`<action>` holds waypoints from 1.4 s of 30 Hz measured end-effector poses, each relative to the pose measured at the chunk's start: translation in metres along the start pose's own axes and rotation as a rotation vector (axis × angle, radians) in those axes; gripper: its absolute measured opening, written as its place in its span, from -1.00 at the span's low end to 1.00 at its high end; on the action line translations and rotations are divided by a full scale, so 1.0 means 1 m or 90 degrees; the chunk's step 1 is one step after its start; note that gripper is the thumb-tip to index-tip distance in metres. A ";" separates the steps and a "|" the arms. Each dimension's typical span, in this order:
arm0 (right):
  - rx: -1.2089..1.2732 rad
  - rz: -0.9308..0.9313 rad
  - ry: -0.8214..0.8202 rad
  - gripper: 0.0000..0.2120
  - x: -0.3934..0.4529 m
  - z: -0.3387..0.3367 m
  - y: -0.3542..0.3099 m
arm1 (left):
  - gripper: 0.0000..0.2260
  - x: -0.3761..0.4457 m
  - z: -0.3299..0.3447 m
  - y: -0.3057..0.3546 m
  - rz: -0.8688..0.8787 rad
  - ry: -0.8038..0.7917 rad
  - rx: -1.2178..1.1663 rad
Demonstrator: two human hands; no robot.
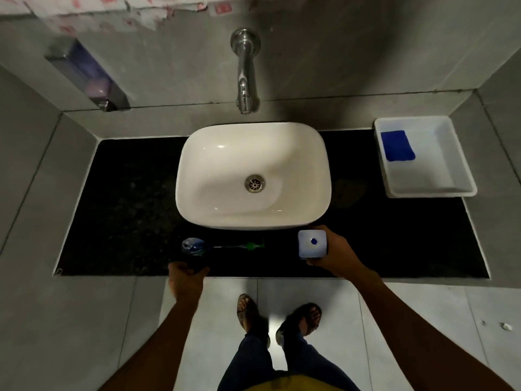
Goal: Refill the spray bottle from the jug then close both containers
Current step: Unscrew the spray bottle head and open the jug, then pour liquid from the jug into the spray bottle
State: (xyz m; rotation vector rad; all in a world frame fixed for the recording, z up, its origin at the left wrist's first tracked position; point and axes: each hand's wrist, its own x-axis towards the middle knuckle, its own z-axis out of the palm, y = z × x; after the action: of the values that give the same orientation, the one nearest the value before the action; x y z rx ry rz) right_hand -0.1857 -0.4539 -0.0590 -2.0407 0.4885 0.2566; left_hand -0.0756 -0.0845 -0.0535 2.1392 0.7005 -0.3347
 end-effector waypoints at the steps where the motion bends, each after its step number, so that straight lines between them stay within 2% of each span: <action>1: -0.007 0.009 0.002 -0.25 -0.001 0.002 -0.001 | -0.39 0.005 -0.006 0.000 0.006 -0.008 -0.005; 4: -0.022 0.026 0.021 -0.25 -0.001 0.008 -0.001 | -0.18 0.016 -0.016 0.007 0.057 -0.070 -0.039; 6: -0.034 0.035 0.031 -0.24 -0.001 0.011 -0.003 | -0.11 0.021 -0.018 0.012 0.109 -0.080 0.003; 8: -0.046 0.039 0.052 -0.23 -0.003 0.015 -0.005 | -0.17 0.024 -0.016 0.016 0.151 -0.088 0.020; 13: -0.045 0.059 0.097 -0.29 -0.012 0.025 -0.012 | -0.50 0.032 -0.015 0.020 0.184 -0.116 0.011; 21: -0.084 0.041 0.080 -0.29 -0.027 0.039 -0.036 | -0.58 0.024 -0.030 0.017 0.272 -0.170 -0.010; 26: -0.088 0.000 0.064 -0.27 -0.031 0.054 -0.060 | -0.67 0.012 -0.037 0.022 0.383 -0.161 0.001; 32: -0.126 -0.097 0.073 -0.21 -0.032 0.041 -0.105 | -0.60 -0.013 -0.038 0.039 0.448 -0.086 -0.018; 38: -0.074 -0.161 0.145 -0.26 -0.034 -0.001 -0.166 | -0.57 -0.024 -0.044 0.095 0.646 -0.005 -0.037; 42: -0.008 -0.156 0.214 -0.36 -0.021 -0.027 -0.210 | -0.56 -0.034 -0.048 0.149 0.639 -0.013 -0.056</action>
State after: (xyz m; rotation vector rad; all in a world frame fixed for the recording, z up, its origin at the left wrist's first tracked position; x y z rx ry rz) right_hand -0.1118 -0.3814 0.1269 -2.1412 0.4339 -0.2348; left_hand -0.0161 -0.1322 0.0870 2.1141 -0.4023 0.2153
